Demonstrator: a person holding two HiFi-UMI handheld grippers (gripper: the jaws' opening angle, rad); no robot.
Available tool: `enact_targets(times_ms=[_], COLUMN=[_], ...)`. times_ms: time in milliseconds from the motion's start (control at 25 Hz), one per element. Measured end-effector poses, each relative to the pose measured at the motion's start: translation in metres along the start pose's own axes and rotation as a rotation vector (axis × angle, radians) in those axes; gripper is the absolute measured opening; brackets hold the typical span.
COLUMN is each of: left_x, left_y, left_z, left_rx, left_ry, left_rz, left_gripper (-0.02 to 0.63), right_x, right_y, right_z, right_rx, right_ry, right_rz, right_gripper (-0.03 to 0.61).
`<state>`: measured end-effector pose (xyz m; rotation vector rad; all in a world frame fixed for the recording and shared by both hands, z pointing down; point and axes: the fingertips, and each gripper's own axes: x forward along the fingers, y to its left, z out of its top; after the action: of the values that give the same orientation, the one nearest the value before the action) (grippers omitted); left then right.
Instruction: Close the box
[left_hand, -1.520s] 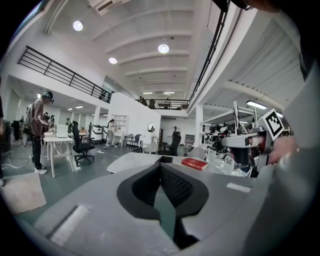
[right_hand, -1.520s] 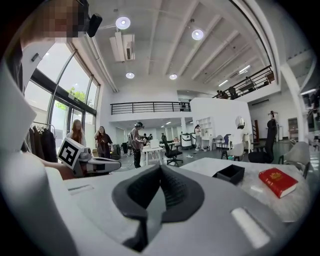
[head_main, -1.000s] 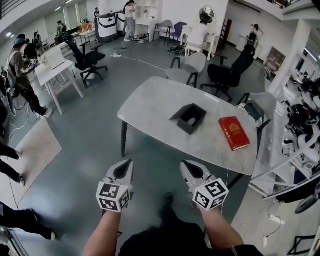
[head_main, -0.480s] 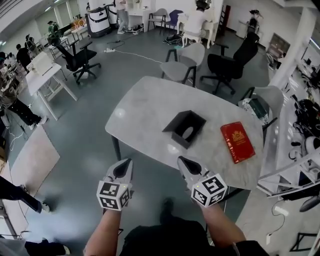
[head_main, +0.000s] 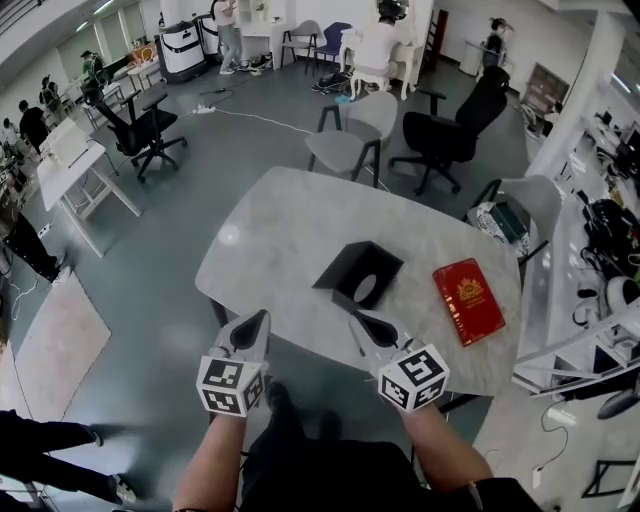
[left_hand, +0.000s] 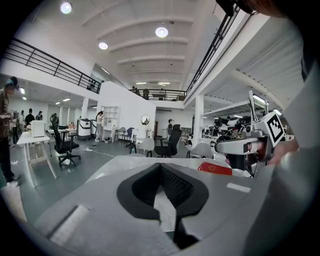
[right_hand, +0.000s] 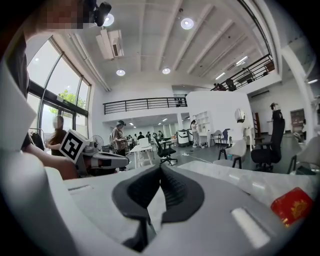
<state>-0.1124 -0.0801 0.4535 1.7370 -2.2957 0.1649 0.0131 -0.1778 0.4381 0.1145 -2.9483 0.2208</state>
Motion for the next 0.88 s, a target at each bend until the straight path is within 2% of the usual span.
enact_targets(times_ms=[320,640,880], left_x=[0.056,0.125,0.163], left_y=[0.053,0.166,0.231], left_z=[0.017,0.042,0.054], left_rx=[0.006,0.062,0.078], left_ry=[-0.033,-0.033,-0.034], left_rz=[-0.057,-0.124,-0.156], left_gripper=[0.009,0.009,0.009], right_x=[0.062,0.172,0.219], right_y=[-0.033,-0.065,-0.076], right_z=[-0.004,-0.005,-0.015], right_rx=[-0.004,-0.027,0.029], right_ry=[0.06,0.121,0.158], right_rz=[-0.095,-0.247,-0.338], right_gripper=[0.003,0.003,0.003])
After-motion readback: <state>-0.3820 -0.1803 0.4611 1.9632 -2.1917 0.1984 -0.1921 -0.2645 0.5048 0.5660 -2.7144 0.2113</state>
